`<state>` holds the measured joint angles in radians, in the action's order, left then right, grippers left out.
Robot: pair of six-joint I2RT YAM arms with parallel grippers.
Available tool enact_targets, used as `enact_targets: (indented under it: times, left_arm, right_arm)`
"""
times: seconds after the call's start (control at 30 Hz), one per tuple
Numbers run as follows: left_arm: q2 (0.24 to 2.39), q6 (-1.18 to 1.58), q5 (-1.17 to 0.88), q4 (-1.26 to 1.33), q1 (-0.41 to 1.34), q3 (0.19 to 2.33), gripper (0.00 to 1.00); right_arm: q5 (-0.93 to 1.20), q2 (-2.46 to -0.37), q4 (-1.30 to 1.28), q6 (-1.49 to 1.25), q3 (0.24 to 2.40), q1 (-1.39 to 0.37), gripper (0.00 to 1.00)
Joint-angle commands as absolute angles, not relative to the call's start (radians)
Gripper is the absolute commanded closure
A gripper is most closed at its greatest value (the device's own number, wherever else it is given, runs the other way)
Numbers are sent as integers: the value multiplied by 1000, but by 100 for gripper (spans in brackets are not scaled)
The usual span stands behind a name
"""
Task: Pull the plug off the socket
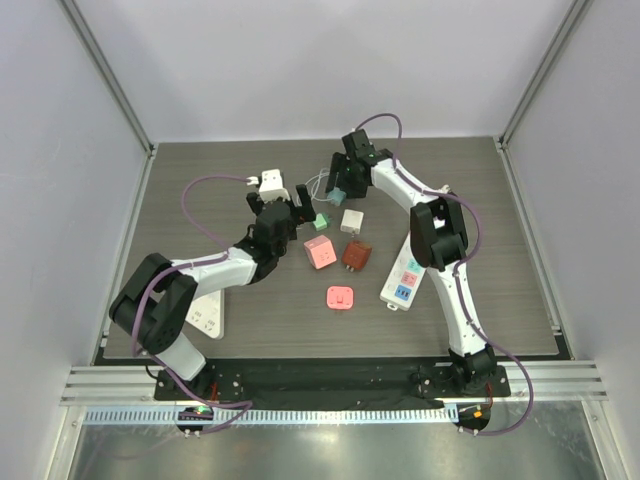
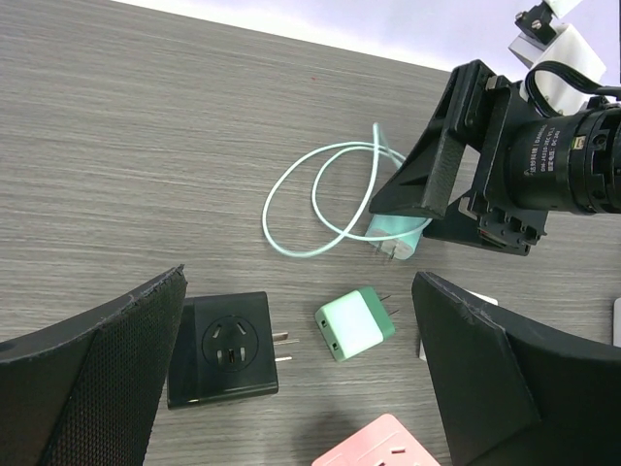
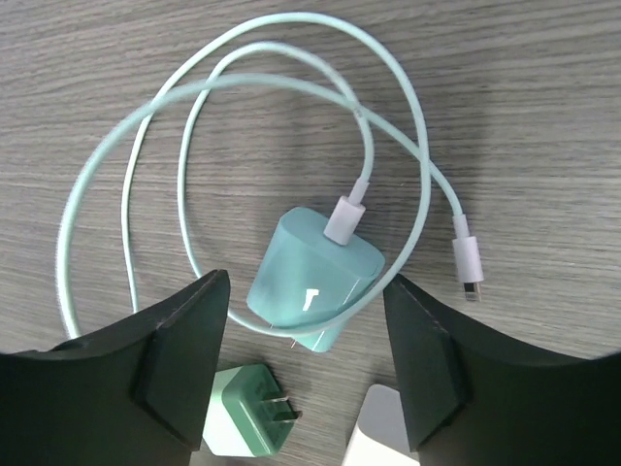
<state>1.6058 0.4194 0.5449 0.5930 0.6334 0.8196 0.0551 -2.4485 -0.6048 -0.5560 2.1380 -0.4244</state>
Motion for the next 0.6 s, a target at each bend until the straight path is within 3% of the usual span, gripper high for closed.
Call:
enact_targets:
  times: [0.0,0.27,0.57]
  left_arm:
    - [1603,433,551,606,626,859,0]
    - [1608,433,548,604,627,861,0]
    - [1543,488,500,558,627,839,0]
  right_arm:
    - [54,-2436,-600,-515,2192,-437,29]
    - [11,-2373,-621,-470,2197,-445,21]
    - [-81,-2125,-652,-423,2057,-454,21]
